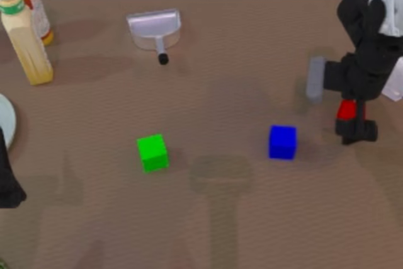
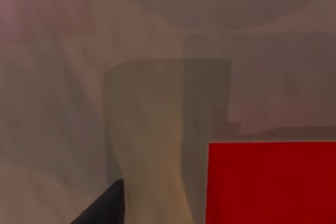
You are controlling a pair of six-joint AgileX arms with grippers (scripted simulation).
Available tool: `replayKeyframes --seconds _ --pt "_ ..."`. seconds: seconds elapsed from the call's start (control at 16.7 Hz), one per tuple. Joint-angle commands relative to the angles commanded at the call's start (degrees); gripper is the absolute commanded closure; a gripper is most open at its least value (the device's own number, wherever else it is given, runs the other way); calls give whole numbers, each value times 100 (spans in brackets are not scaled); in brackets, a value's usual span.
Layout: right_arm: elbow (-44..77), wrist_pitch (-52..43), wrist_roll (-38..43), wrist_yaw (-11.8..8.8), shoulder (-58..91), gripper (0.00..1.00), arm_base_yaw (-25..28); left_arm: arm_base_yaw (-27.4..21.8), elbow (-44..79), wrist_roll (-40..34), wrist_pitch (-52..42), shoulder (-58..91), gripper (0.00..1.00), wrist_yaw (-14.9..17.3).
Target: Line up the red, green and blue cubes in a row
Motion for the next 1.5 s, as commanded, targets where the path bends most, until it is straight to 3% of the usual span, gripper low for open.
replayKeyframes --seconds 0.72,1.2,1.5 --pt "0 0 0 0 0 98 0 0 0 0 0 0 0 0" --pt "0 0 0 0 0 100 0 0 0 0 0 0 0 0" --pt "286 -640 104 -34 -376 100 10 0 0 0 0 0 0 0"
